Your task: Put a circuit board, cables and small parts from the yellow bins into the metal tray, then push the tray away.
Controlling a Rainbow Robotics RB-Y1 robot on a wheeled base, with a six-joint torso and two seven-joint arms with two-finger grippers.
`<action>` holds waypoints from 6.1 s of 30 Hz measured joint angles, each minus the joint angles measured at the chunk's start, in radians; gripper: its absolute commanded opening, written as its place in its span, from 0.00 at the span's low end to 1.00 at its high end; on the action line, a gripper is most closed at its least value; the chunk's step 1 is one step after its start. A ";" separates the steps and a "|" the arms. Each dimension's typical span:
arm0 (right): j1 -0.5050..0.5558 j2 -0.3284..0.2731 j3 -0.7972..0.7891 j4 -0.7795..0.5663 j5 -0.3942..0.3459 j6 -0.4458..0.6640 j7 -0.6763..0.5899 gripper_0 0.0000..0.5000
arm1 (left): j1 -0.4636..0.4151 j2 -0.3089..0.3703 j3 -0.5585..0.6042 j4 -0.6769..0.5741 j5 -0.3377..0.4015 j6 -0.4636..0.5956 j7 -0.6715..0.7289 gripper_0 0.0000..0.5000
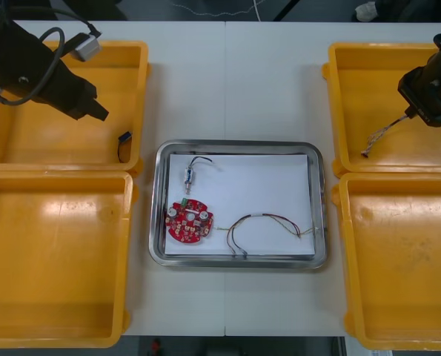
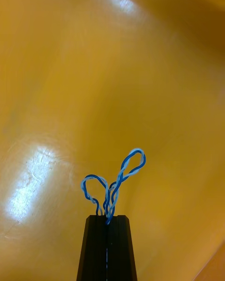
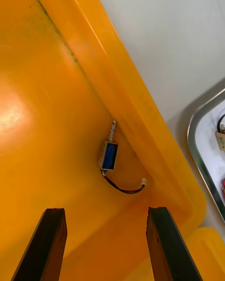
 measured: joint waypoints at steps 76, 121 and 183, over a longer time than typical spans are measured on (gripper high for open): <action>0.030 0.097 -0.037 -0.001 -0.008 -0.040 0.041 1.00 | 0.102 -0.025 -0.129 0.131 0.042 -0.303 -0.261 1.00; 0.088 0.086 -0.037 -0.187 -0.020 0.102 0.041 0.00 | 0.082 -0.044 -0.185 0.133 -0.011 -0.325 -0.259 0.00; 0.244 0.059 0.529 -1.172 -0.411 0.461 1.246 0.00 | 0.084 -0.047 -0.003 -0.485 -0.197 0.251 0.635 0.00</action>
